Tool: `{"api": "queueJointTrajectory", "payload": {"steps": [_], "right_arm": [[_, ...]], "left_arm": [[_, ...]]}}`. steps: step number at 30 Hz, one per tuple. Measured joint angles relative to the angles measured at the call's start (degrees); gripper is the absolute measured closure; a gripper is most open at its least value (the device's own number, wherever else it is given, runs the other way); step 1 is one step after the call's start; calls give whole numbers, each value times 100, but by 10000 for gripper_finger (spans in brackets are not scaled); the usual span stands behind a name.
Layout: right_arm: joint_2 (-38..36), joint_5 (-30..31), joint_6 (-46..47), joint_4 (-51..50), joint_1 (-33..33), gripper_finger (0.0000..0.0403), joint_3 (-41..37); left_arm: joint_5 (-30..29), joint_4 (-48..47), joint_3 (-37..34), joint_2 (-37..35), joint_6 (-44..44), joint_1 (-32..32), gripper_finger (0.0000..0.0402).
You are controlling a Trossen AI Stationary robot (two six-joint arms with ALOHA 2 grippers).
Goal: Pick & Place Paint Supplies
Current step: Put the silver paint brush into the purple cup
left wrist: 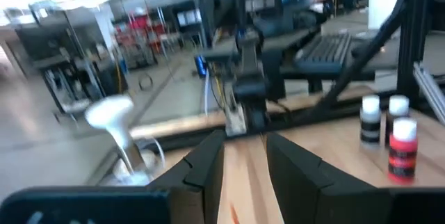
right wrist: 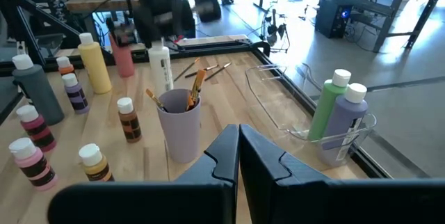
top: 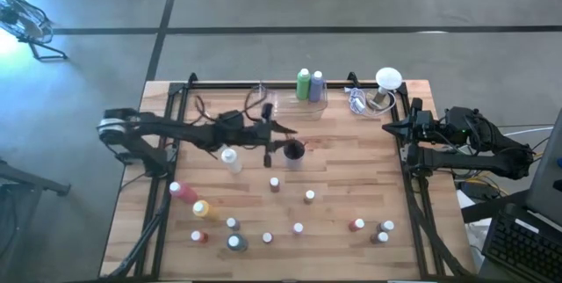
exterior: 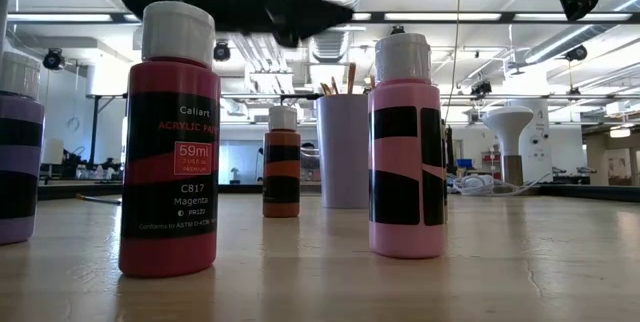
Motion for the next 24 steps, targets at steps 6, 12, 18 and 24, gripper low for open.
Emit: {"api": "queueJointTrajectory", "payload": {"steps": [6,12,18,24], "right_arm": [[0,0,-6,0,-1,394,2],[0,0,-2,0,0,394,1],[-2,0,0,0,0,394,0],[0,1,-4,0,0,394,2]], "left_arm": [[-1146,-763,0,-1187,554,0,287],[-3791,-1451,22,-2231,615,78,287],[-6688,-4362,961,-2823,-356,344,287],[-6710,-8386,2296,-2543,-2935,975,296]]}}
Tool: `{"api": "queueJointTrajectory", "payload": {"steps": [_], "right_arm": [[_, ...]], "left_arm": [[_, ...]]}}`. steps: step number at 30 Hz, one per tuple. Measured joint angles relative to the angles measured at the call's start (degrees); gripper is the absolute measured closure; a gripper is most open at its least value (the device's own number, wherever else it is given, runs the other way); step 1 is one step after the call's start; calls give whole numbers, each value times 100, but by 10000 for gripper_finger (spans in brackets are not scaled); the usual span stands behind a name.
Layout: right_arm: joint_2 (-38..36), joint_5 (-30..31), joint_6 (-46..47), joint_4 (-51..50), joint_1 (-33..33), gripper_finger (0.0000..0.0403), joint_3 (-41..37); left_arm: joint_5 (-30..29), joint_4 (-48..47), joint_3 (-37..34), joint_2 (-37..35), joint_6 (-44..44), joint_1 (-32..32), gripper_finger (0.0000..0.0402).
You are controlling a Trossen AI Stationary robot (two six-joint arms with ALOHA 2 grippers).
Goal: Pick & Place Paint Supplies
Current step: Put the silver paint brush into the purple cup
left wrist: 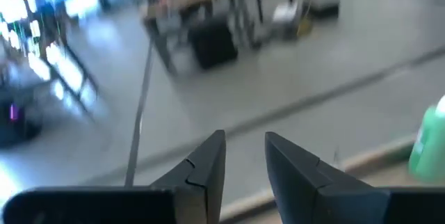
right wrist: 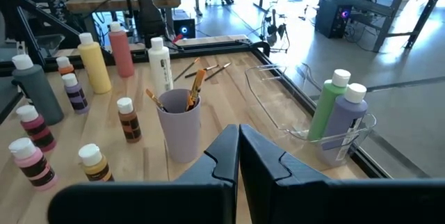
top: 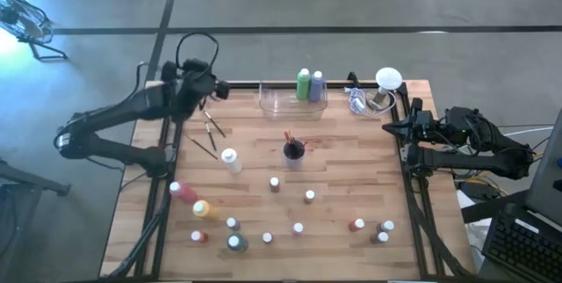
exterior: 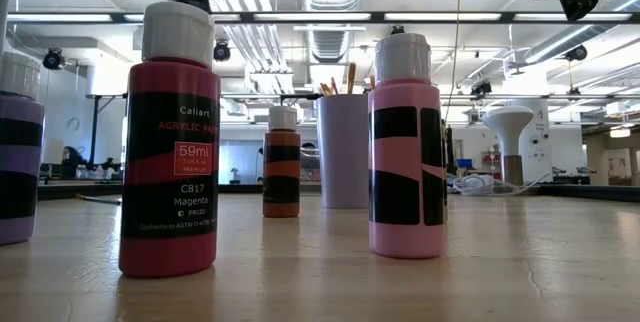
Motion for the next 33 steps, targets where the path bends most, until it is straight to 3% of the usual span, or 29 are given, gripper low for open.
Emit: {"api": "queueJointTrajectory", "payload": {"steps": [6,11,17,26,33], "right_arm": [[0,1,1,0,0,394,0],[0,0,4,0,0,394,-2],[-1,-1,1,0,0,394,0],[0,-1,2,0,0,394,0],[-1,0,4,0,0,394,-1]], "left_arm": [[1249,-2328,731,613,-1273,1240,315],[2531,-2694,667,1074,-1394,2332,321],[3519,-2725,533,1717,-1516,3240,319],[3818,-2743,260,2471,-1544,3475,319],[4073,-2721,100,2891,-2065,3543,319]]}}
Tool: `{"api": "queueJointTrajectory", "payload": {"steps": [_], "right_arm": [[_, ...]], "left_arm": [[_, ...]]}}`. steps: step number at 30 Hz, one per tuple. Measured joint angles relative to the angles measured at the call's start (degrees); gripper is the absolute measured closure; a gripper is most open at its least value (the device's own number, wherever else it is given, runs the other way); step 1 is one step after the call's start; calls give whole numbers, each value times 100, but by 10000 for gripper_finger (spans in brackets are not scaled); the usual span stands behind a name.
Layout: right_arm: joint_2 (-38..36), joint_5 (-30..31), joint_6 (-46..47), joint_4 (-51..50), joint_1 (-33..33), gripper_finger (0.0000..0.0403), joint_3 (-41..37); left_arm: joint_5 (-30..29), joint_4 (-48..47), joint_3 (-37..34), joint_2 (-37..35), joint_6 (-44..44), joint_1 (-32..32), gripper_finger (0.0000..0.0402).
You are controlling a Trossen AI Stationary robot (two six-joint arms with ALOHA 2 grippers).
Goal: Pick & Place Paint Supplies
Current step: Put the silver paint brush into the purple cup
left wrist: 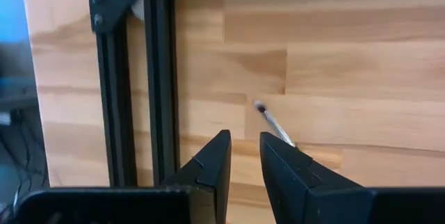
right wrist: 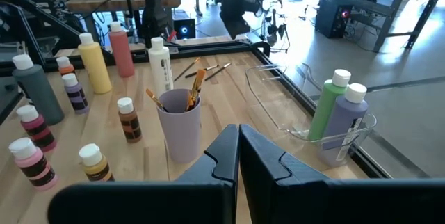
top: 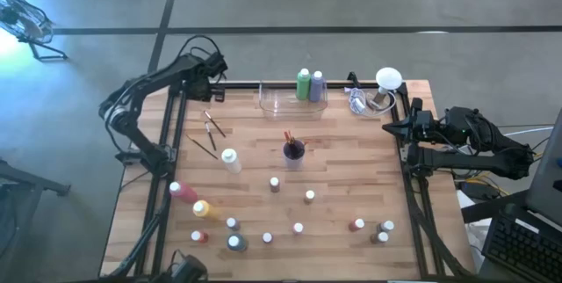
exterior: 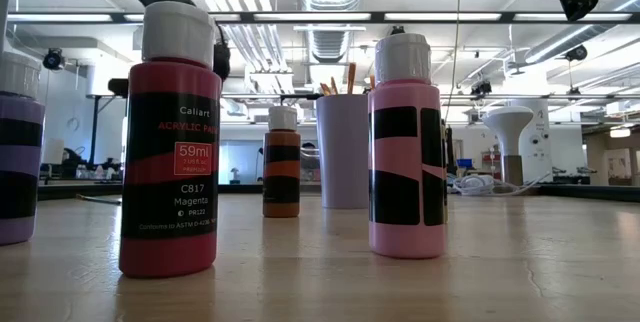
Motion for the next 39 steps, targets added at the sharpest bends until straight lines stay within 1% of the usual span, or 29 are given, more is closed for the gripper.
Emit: {"api": "queueJointTrajectory", "payload": {"steps": [3,8,16,19,23,26,28,31,39], "right_arm": [[1,0,-3,0,0,394,1],[1,0,-3,0,0,394,-1],[1,1,-5,0,-1,394,1],[1,-1,0,0,-2,394,-1],[1,1,1,0,-1,394,0],[1,-1,-3,0,-1,394,0],[1,1,1,0,0,394,-1],[0,0,-3,0,-1,394,0],[1,0,-3,0,-2,394,1]], "left_arm": [[0,83,-122,74,-80,57,319],[119,362,-523,108,-194,215,319],[560,1423,-1151,106,-144,356,317],[607,1521,-1240,106,-125,382,303],[612,1713,-1322,106,-119,410,267],[659,2018,-1404,106,-153,417,242],[718,2207,-1483,107,-249,417,233],[781,2409,-1589,106,-384,418,229],[752,2551,-1808,106,-495,526,234]]}}
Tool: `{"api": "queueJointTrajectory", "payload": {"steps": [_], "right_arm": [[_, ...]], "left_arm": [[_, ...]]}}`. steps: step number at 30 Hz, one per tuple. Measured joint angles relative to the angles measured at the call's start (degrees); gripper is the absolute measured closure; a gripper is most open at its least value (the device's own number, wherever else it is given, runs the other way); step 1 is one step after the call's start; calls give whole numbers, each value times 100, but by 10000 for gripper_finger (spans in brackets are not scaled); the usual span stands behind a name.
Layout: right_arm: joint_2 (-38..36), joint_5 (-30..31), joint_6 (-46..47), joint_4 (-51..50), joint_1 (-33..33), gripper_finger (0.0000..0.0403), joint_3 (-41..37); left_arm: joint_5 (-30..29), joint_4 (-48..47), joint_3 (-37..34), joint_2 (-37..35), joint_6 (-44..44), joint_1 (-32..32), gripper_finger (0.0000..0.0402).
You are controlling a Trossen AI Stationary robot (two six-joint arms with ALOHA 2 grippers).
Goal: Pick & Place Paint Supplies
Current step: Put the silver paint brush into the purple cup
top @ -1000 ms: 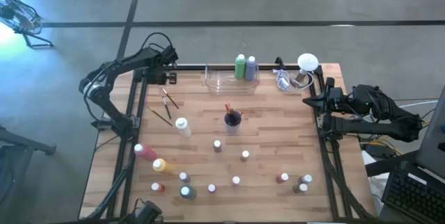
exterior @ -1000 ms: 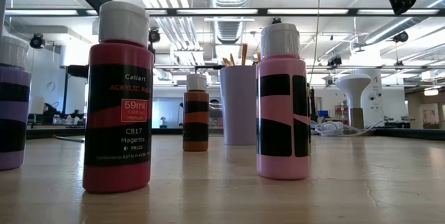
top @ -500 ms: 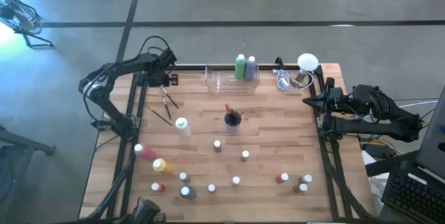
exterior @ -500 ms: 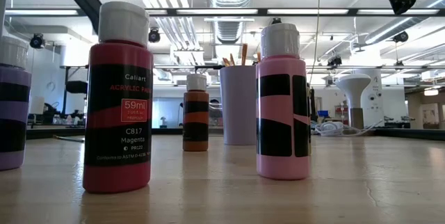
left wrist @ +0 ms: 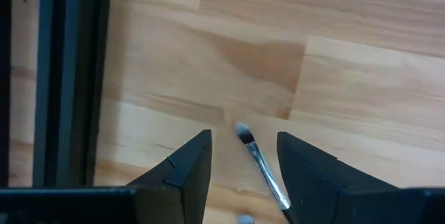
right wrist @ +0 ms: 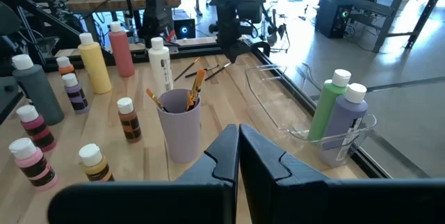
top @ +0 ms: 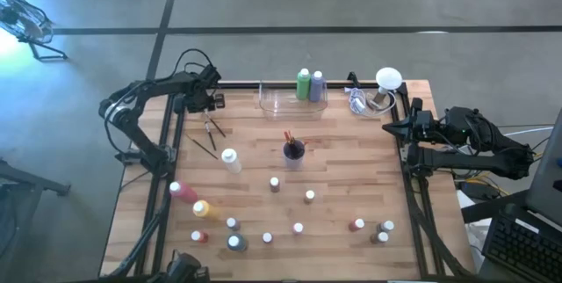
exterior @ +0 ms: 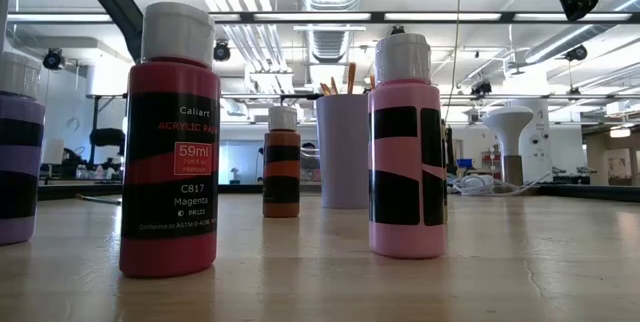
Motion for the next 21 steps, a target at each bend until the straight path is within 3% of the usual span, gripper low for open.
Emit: {"api": "queueJointTrajectory", "payload": {"steps": [21], "right_arm": [[0,-1,0,0,0,394,0]], "left_arm": [[-1,248,-146,0,-497,-154,251]]}}
